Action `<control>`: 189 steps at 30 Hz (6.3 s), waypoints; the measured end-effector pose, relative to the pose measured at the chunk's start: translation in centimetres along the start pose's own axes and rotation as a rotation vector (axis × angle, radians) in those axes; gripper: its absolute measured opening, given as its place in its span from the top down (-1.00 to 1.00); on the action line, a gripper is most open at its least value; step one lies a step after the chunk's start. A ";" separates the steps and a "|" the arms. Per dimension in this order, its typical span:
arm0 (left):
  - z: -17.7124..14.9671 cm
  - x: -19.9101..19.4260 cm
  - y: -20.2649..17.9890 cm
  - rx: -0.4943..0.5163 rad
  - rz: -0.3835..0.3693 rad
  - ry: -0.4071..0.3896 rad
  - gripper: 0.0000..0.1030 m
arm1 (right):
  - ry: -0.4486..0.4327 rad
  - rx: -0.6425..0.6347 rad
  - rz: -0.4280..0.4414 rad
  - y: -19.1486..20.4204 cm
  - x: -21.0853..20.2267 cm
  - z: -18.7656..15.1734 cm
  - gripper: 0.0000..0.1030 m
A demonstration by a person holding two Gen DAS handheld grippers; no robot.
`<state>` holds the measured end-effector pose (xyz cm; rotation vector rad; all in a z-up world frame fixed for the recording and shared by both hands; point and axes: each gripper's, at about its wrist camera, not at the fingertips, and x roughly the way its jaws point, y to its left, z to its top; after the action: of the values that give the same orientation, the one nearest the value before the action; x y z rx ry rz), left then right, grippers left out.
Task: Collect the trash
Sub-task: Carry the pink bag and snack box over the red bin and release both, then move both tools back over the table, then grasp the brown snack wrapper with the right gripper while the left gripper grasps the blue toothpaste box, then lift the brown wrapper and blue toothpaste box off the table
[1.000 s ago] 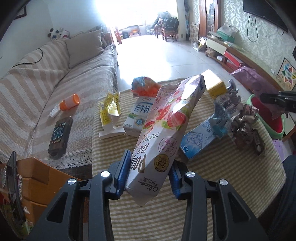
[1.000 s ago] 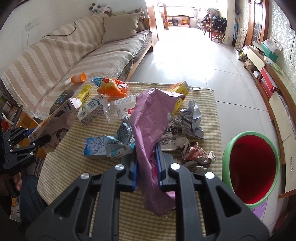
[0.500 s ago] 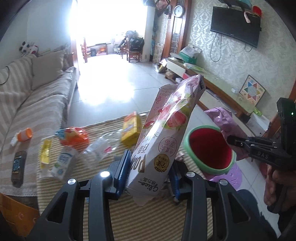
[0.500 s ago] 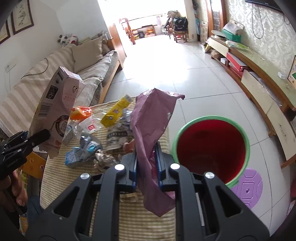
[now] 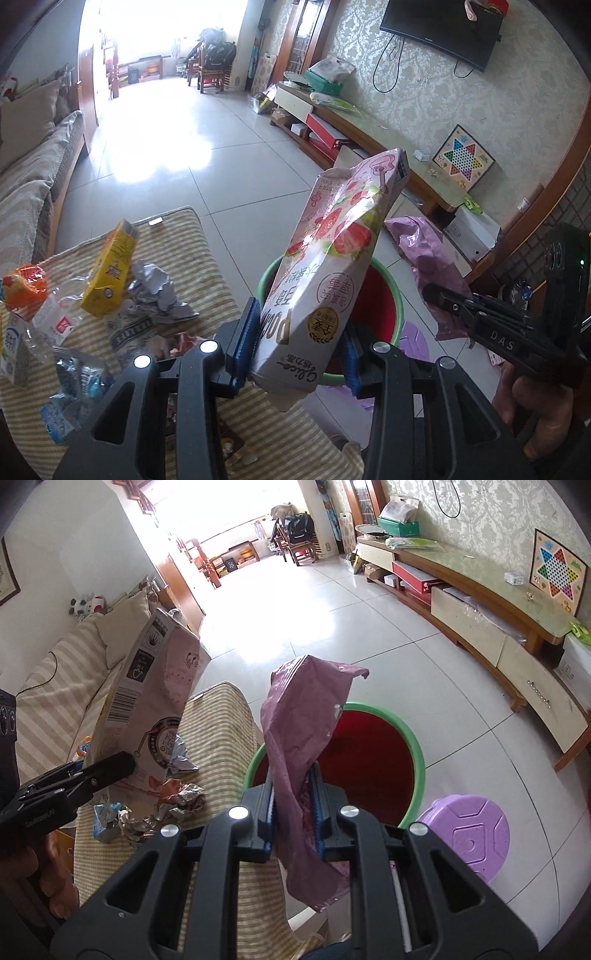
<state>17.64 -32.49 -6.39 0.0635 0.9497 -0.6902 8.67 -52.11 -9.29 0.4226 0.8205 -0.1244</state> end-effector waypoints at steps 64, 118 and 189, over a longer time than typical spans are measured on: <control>-8.1 -15.5 10.2 -0.134 0.238 -0.156 -0.85 | -0.040 -0.160 -0.093 13.2 -3.4 -4.1 -0.92; -14.7 -7.0 23.5 0.032 0.332 0.147 -0.72 | 0.265 -0.261 0.033 22.4 8.7 -11.2 -0.91; -17.0 -7.5 24.7 -0.024 0.233 0.160 -0.01 | 0.360 -0.234 0.062 20.0 9.1 -14.1 0.01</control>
<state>16.46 -3.43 -16.73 0.2071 1.0839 -0.4630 10.59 -27.58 -18.09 0.2506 1.1604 0.1086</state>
